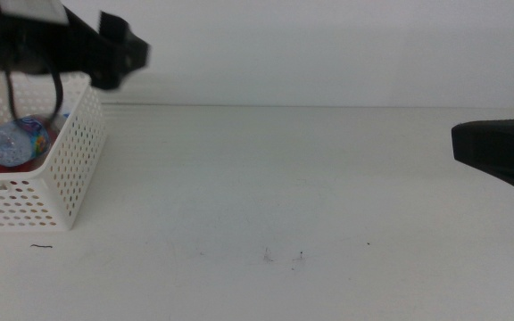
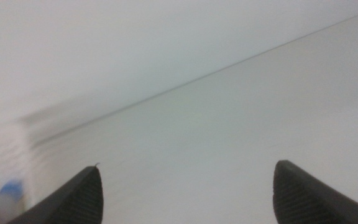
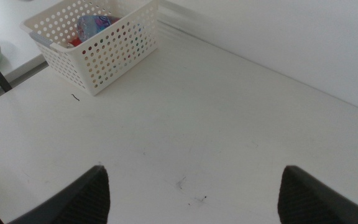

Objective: Use arms to grab the bottles and put them into the dustbin to the left of the table.

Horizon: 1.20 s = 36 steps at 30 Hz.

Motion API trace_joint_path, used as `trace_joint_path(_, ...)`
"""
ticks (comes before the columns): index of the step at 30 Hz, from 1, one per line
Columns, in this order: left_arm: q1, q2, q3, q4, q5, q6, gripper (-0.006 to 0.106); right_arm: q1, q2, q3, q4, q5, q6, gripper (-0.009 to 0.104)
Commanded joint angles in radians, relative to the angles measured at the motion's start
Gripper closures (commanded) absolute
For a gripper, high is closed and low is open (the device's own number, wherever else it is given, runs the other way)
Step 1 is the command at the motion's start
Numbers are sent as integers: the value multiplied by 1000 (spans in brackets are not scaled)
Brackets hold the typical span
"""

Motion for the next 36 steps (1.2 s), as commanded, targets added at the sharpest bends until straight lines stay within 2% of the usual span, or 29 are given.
trace_joint_path(1,-71,-86,68,-9,-73,-4,7,2,-3,-7,-4,-11,-3,8)
trace_joint_path(6,-162,-236,183,-9,-155,-15,7,2,-3,-7,-4,-11,-3,8)
trace_joint_path(13,-163,-338,213,-6,-161,-15,7,2,-3,-7,-4,-11,-3,8)
trace_joint_path(24,-163,-354,213,-16,-161,-15,7,2,-3,-7,-4,-11,-3,8)
trace_joint_path(26,-155,-362,224,16,-166,-15,7,2,-3,4,16,-23,-3,8)
trace_joint_path(30,-69,-432,328,-11,-239,-13,7,-40,-48,118,22,-247,-3,8)
trace_joint_path(32,9,-485,424,-38,-299,-13,7,-113,-84,208,48,-371,-3,8)
trace_joint_path(36,161,-603,614,-76,-393,-13,7,-301,-170,385,99,-398,-3,8)
